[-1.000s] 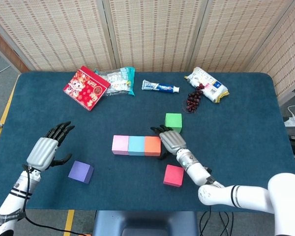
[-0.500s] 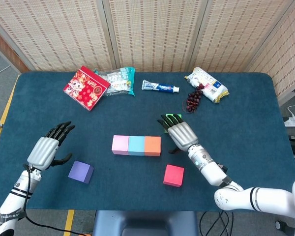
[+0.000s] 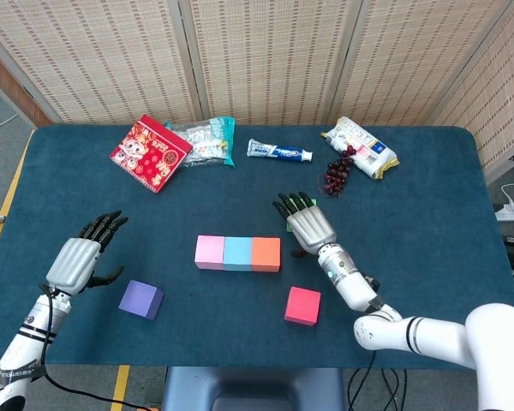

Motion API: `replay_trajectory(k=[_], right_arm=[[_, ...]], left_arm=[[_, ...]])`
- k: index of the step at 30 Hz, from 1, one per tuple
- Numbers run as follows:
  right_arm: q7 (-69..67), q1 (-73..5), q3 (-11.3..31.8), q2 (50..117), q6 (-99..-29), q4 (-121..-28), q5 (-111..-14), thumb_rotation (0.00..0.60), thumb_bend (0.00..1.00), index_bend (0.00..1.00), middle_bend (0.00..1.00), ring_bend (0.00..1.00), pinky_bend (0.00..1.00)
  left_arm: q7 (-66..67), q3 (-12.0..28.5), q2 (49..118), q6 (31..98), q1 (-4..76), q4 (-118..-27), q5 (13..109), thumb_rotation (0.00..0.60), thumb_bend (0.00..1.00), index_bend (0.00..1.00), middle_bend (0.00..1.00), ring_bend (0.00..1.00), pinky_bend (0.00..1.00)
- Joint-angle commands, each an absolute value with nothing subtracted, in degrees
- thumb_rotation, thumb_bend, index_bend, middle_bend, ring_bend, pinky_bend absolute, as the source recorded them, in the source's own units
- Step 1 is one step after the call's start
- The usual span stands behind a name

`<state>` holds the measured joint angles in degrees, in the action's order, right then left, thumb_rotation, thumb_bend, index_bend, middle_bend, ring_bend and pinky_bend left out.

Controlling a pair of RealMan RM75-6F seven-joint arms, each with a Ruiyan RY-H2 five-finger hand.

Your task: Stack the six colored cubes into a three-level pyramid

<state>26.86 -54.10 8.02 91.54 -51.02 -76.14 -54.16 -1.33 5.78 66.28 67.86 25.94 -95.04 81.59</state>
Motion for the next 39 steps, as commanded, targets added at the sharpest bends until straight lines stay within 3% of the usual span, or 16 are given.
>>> replay_trajectory(k=[1, 11, 17, 20, 30, 39], right_arm=[[25.9, -54.7, 8.8, 93.4, -50.2, -74.3, -55.1, 0.600, 0.16, 0.00, 0.00, 0.00, 0.00], [25.4, -54.8, 10.1, 95.5, -50.0, -72.9, -55.8, 0.600, 0.16, 0.00, 0.00, 0.00, 0.00], [26.2, -53.5, 9.5, 92.6, -50.6, -76.6, -56.2, 0.600, 0.16, 0.00, 0.00, 0.00, 0.00], [27.2, -52.0, 8.8, 88.6, -52.2, -80.7, -56.8, 0.600, 0.16, 0.00, 0.00, 0.00, 0.00], [21.0, -42.6, 8.6, 66.4, -61.2, -101.4, -63.6, 0.600, 0.16, 0.00, 0.00, 0.00, 0.00], [11.7, -33.3, 5.3, 56.4, -67.0, -105.1, -70.8, 0.600, 0.16, 0.00, 0.00, 0.00, 0.00]], left_arm=[[-1.4, 5.7, 66.3, 67.8, 25.9, -94.9, 81.5, 0.600, 0.33, 0.07, 0.00, 0.00, 0.15], [-1.7, 5.5, 66.1, 67.7, 25.6, -94.5, 81.5, 0.600, 0.33, 0.07, 0.00, 0.00, 0.15], [-1.4, 4.9, 65.4, 66.9, 25.8, -94.2, 82.0, 0.600, 0.33, 0.07, 0.00, 0.00, 0.15], [-1.9, 4.1, 64.4, 67.0, 25.6, -93.8, 83.5, 0.600, 0.33, 0.08, 0.00, 0.00, 0.15], [-5.5, -2.3, 60.3, 65.2, 24.7, -92.7, 91.7, 0.600, 0.33, 0.10, 0.04, 0.02, 0.15], [1.7, -5.7, 61.2, 60.5, 25.2, -94.1, 93.6, 0.600, 0.33, 0.10, 0.03, 0.01, 0.15]])
